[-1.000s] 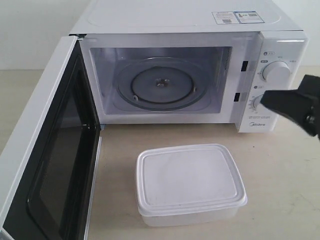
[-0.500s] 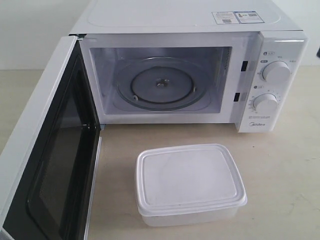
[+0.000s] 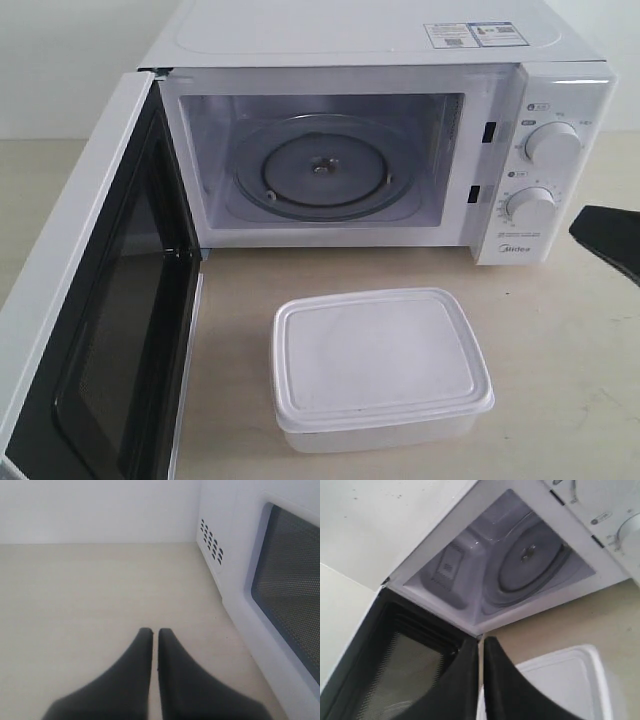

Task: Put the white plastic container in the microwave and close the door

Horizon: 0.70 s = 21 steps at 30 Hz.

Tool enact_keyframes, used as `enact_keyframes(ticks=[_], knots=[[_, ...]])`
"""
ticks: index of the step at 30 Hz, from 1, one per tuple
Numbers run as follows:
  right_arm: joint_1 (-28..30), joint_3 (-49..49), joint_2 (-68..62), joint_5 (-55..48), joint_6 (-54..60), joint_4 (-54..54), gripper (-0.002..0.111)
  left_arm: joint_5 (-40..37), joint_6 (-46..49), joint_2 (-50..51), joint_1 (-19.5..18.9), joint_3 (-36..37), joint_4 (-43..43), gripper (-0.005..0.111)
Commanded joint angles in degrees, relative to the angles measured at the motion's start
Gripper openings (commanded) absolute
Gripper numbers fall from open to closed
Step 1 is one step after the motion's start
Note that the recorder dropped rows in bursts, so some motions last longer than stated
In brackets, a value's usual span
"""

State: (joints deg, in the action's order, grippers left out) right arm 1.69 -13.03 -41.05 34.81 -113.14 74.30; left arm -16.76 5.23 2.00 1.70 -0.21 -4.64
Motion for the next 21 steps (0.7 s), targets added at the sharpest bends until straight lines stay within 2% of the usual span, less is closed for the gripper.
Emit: enact_keyframes(ticks=[1, 7, 11, 18, 19, 21], knots=[[-0.12, -2.94, 0.35, -10.92, 5.44, 3.45, 0.000, -0.05, -0.51, -0.47, -0.20, 0.21, -0.26, 0.004], [-0.12, -10.23, 0.35, -29.25, 6.78, 19.49, 0.000, -0.05, -0.51, -0.47, -0.20, 0.21, -0.26, 0.004], [-0.12, -13.50, 0.35, -38.12, 9.23, 23.85, 0.000, -0.05, -0.51, -0.47, -0.20, 0.21, -0.26, 0.004], [-0.40, -17.09, 0.35, -49.73, 20.07, 24.74, 0.000, -0.05, -0.51, -0.47, -0.20, 0.21, -0.26, 0.004], [-0.64, -17.40, 0.35, -52.49, 21.97, 23.92, 0.000, -0.05, -0.51, -0.47, -0.20, 0.21, -0.26, 0.004], [-1.72, -18.96, 0.35, -62.03, 40.75, 17.36, 0.000, -0.05, -0.51, -0.47, -0.20, 0.21, -0.26, 0.004]])
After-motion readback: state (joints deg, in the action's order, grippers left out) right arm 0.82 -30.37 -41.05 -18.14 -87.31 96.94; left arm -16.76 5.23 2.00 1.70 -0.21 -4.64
